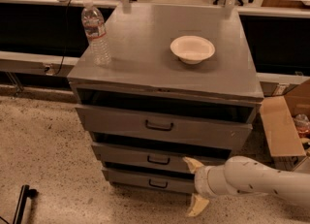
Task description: Open middle drawer
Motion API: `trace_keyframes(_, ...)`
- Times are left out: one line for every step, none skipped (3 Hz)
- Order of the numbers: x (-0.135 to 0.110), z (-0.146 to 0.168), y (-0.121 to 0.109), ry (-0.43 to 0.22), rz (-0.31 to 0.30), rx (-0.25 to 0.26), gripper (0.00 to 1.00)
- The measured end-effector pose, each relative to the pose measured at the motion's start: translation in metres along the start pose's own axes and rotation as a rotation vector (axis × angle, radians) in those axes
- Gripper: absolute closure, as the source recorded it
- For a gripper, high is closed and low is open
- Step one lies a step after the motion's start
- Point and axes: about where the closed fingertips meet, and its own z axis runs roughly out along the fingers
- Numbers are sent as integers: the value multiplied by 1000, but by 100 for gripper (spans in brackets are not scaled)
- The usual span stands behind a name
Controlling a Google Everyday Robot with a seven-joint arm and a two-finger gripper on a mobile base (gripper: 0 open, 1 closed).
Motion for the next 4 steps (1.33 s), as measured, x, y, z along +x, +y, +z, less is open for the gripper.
trace_keyframes(22, 28, -14, 23, 2, 15, 0)
trace_keyframes(45, 44, -36, 41, 25, 43, 0)
trace_keyframes(66, 59, -59, 67, 50, 57, 0)
trace_keyframes(86, 73, -72, 96, 84, 52, 18)
